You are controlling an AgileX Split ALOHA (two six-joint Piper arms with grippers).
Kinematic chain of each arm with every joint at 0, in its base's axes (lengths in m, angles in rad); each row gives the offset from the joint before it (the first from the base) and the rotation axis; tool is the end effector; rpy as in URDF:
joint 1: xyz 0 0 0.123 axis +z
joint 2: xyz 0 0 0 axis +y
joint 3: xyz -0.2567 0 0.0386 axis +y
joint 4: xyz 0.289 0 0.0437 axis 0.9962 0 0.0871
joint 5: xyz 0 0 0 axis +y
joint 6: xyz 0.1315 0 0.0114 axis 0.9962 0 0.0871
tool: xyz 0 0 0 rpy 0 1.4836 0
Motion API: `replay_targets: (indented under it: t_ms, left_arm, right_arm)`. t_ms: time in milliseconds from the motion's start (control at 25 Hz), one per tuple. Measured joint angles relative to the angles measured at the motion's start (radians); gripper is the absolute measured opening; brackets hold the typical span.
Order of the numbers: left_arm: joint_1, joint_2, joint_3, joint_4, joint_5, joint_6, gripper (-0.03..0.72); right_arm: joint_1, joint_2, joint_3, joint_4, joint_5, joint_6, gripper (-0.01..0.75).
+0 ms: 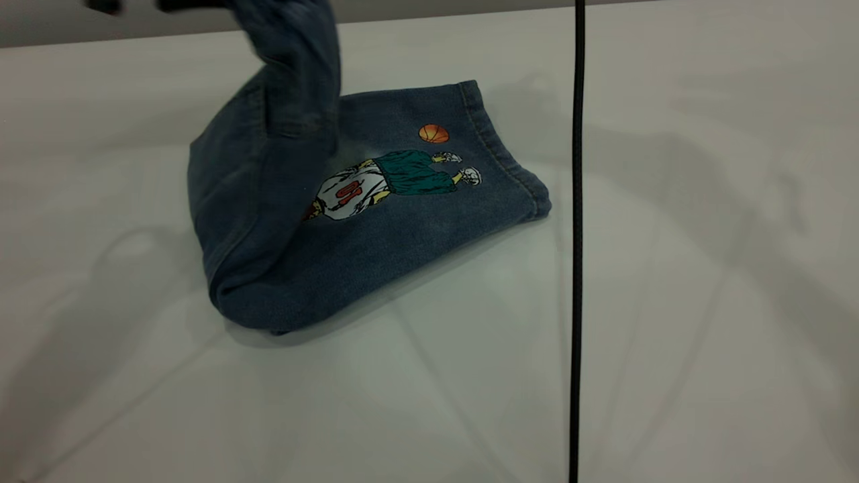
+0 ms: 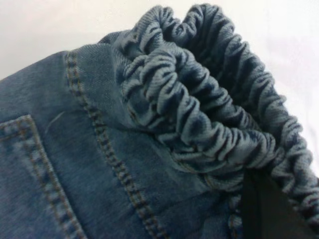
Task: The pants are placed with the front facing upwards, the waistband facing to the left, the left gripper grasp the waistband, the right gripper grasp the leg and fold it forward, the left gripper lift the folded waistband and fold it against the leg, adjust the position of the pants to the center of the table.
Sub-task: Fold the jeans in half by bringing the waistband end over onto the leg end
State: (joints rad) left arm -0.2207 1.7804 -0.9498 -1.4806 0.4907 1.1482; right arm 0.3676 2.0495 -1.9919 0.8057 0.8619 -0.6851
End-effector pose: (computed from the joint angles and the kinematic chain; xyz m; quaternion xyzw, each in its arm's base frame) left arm 0.3769 -0.1481 0.0993 0.0470 0.9010 -0.3141 0.2954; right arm 0.4699 0.2585 0.2932 -0.3181 0.8074 0.3125 0.3863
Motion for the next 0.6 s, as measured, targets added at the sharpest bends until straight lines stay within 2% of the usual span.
replay_targets:
  t_ms: [240,440,520,600]
  left_arm:
    - [-0.071,0.172,-0.09,-0.227,0.02,0.177,0.118]
    - [-0.093,0.297,-0.142,-0.269,0.067,0.205,0.122]
    - [-0.093,0.323,-0.142,-0.266,0.097,0.222,0.16]
    - [-0.093,0.328,-0.142,-0.266,0.116,0.247,0.246]
  right_arm:
    - [0.0,-0.007,0.0,-0.002,0.04,0.001,0.355]
    - [0.0,-0.007,0.0,-0.002,0.049,0.001,0.355]
    - [0.0,-0.006,0.0,-0.002,0.033,-0.006,0.355]
    - [0.0,-0.006,0.0,-0.001,0.012,-0.006,0.355]
